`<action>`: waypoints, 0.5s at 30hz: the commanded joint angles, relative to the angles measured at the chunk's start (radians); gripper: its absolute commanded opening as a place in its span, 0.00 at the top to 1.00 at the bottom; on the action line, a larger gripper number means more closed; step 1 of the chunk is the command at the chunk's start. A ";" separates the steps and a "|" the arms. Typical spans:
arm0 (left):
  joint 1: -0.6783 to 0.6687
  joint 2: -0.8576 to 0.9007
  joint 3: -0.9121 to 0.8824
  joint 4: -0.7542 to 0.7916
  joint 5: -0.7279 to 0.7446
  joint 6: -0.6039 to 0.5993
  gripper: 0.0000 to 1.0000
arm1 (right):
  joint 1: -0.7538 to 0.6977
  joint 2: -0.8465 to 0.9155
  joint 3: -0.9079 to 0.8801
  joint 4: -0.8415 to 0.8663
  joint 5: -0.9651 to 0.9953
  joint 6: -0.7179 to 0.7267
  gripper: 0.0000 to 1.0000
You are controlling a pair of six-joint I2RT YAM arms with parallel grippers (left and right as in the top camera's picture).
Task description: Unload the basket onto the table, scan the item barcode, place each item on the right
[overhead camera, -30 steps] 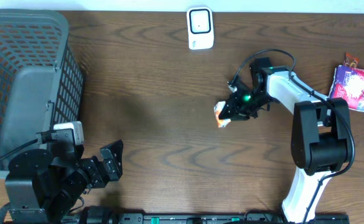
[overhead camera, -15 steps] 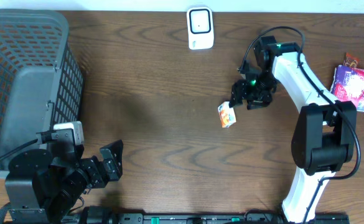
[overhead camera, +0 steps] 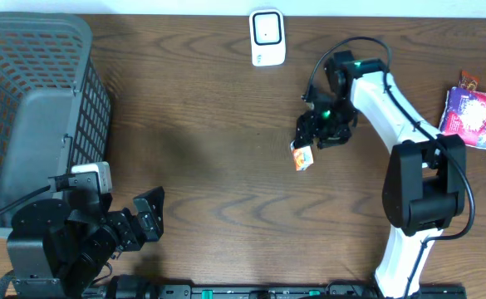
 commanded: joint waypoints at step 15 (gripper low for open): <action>0.004 0.000 0.013 0.000 0.014 0.002 0.02 | 0.022 -0.002 0.078 -0.092 0.396 0.184 0.32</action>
